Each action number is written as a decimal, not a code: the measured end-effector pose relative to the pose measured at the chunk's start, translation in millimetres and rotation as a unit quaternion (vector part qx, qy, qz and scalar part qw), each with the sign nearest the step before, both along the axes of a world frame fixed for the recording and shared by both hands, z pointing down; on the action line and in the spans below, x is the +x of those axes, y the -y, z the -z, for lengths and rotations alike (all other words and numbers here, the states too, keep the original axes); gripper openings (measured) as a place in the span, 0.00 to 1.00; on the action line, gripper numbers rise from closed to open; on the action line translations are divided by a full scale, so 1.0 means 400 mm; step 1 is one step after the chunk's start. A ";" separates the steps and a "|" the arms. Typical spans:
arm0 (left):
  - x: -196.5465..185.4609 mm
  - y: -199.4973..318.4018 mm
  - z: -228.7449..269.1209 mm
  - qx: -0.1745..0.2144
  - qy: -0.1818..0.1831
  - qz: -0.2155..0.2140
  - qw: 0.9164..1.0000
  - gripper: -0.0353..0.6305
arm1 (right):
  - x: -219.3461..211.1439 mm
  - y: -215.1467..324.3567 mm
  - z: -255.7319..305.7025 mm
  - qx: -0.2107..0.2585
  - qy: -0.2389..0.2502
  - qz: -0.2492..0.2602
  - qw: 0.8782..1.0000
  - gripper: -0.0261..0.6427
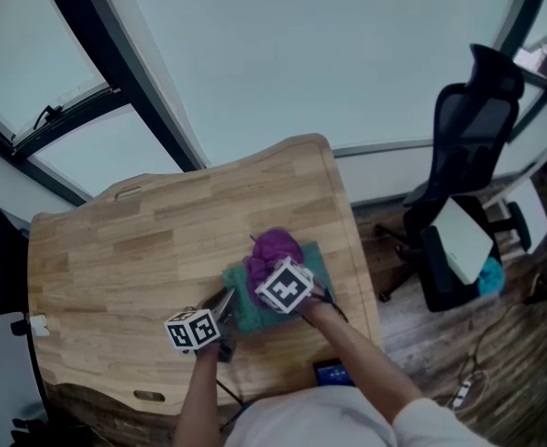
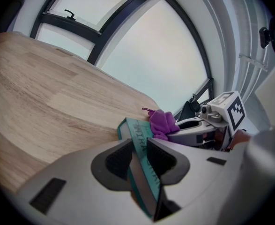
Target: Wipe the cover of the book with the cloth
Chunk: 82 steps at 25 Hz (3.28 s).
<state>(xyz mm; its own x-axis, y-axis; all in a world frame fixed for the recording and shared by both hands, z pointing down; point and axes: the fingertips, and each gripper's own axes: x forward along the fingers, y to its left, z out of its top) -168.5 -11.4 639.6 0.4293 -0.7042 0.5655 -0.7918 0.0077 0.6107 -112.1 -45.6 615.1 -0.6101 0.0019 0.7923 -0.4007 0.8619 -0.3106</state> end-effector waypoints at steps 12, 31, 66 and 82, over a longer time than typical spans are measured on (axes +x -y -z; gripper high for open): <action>-0.002 0.000 -0.003 -0.002 0.000 0.001 1.000 0.20 | -0.037 -0.062 -0.015 -0.014 -0.019 0.039 0.999 0.15; -0.004 0.004 -0.001 -0.001 0.001 0.001 1.000 0.20 | -0.027 -0.101 -0.013 0.005 -0.033 0.066 0.997 0.16; -0.038 -0.121 0.343 0.190 0.167 0.033 0.967 0.06 | 0.237 -0.139 0.275 0.225 0.109 -0.209 0.945 0.16; 0.004 -0.271 0.470 0.275 0.202 0.022 0.940 0.06 | 0.341 -0.300 0.361 0.303 0.118 -0.272 0.906 0.15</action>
<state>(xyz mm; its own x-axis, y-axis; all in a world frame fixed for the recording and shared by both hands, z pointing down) -166.8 97.1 451.6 0.2206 -0.9499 0.2214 -0.9664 -0.1822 0.1814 24.2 74.3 470.5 -0.5433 -0.7408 0.3950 -0.8009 0.5984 0.0209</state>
